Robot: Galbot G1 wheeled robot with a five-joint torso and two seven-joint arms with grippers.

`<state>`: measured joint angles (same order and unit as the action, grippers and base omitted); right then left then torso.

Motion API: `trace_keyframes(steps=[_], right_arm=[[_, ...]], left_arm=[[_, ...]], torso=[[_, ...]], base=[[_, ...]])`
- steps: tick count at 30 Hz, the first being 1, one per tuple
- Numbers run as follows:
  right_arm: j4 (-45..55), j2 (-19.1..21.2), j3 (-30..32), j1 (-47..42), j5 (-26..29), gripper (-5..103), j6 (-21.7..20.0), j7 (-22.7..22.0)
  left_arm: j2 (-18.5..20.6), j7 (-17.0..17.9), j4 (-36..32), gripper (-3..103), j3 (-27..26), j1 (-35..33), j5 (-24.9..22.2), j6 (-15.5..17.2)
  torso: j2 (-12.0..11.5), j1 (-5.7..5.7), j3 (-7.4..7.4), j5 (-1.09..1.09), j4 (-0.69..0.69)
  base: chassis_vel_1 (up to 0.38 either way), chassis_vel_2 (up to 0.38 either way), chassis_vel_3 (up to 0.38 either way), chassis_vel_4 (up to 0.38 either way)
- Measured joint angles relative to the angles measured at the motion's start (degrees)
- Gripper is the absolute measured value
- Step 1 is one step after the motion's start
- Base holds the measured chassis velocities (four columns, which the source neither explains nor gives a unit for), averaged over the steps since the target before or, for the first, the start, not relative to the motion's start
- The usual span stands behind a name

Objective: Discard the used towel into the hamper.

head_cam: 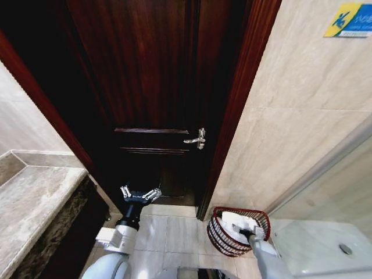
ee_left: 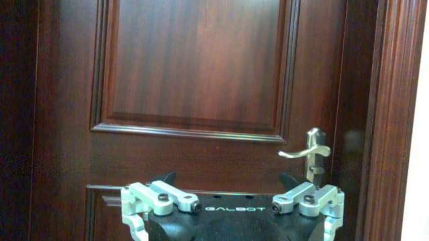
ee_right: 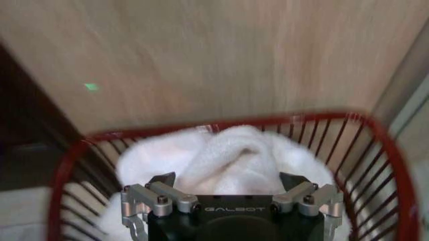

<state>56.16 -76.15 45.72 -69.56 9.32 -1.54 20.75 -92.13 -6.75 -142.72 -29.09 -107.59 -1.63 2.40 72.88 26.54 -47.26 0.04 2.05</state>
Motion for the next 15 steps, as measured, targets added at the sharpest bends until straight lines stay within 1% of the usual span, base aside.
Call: trace_keyframes(steps=[1,2,3,4,6,7,8,10,11,12,14,15], right_arm=[[5.2,-0.2,0.4,-3.5,0.5,100,0.2,0.0],[9.2,-0.5,0.8,-6.0,1.0,100,0.7,0.0],[9.2,-0.5,0.8,-6.0,1.0,100,0.7,0.0],[13.6,-1.0,1.2,-9.0,1.7,100,1.7,-0.5],[21.6,-2.6,1.9,-14.6,2.3,100,5.9,-2.2],[21.6,-2.6,1.9,-14.6,2.3,100,5.9,-2.2],[24.4,-3.3,2.1,-16.3,2.4,100,7.3,-2.8],[32.8,-5.3,2.5,-21.3,2.6,100,9.9,-4.7],[37.6,-6.6,2.6,-24.0,2.4,100,11.1,-6.2],[37.6,-6.6,2.6,-24.0,2.4,100,11.1,-6.2],[46.8,-8.8,2.4,-28.6,0.9,100,13.0,-9.0],[48.1,-9.1,2.3,-29.2,0.7,100,13.0,-9.4]], left_arm=[[0.0,0.0,0.0,100,0.0,0.0,0.0,0.0],[0.0,0.0,0.0,100,0.0,0.0,0.0,0.0],[0.0,0.0,0.0,100,0.0,0.0,0.0,0.0],[0.0,0.0,0.0,100,0.0,0.0,0.0,0.0],[0.0,0.0,0.0,100,0.0,0.0,0.0,0.0],[0.0,0.0,0.0,100,0.0,0.0,0.0,0.0],[0.0,0.0,0.0,100,0.0,0.0,0.0,0.0],[0.0,0.0,0.0,100,0.0,0.0,0.0,0.0],[0.0,0.0,0.0,100,0.0,0.0,0.0,0.0],[0.0,0.0,0.0,100,0.0,0.0,0.0,0.0],[0.0,0.0,0.0,100,0.0,0.0,0.0,0.0],[0.0,0.0,0.0,100,0.0,0.0,0.0,0.0]], torso=[[0.0,0.00,0.00,-0.01,-0.01],[0.0,0.00,0.00,-0.08,-0.01],[0.0,0.00,0.00,-0.08,-0.01],[0.0,0.00,0.01,-0.08,0.00],[0.0,-0.01,0.01,-0.02,0.02],[0.0,-0.01,0.01,-0.02,0.02],[0.0,0.00,0.01,-0.03,0.01],[0.0,0.00,0.01,-0.07,0.02],[0.0,0.00,0.00,-0.04,0.01],[0.0,0.00,0.00,-0.04,0.01],[0.0,-0.01,0.01,-0.08,0.01],[0.0,0.00,0.01,-0.05,0.01]], base=[[0.000,0.000,0.000,0.000],[0.000,0.000,0.000,0.000],[0.000,0.000,0.000,0.000],[0.000,0.000,0.000,0.000],[0.000,0.000,0.000,0.000],[0.000,0.000,0.000,0.000],[0.000,0.000,0.000,0.000],[0.000,0.000,0.000,0.000],[0.000,0.000,0.000,0.000],[0.000,0.000,0.000,0.000],[0.000,0.000,0.000,0.000],[0.000,0.000,0.000,0.000]])
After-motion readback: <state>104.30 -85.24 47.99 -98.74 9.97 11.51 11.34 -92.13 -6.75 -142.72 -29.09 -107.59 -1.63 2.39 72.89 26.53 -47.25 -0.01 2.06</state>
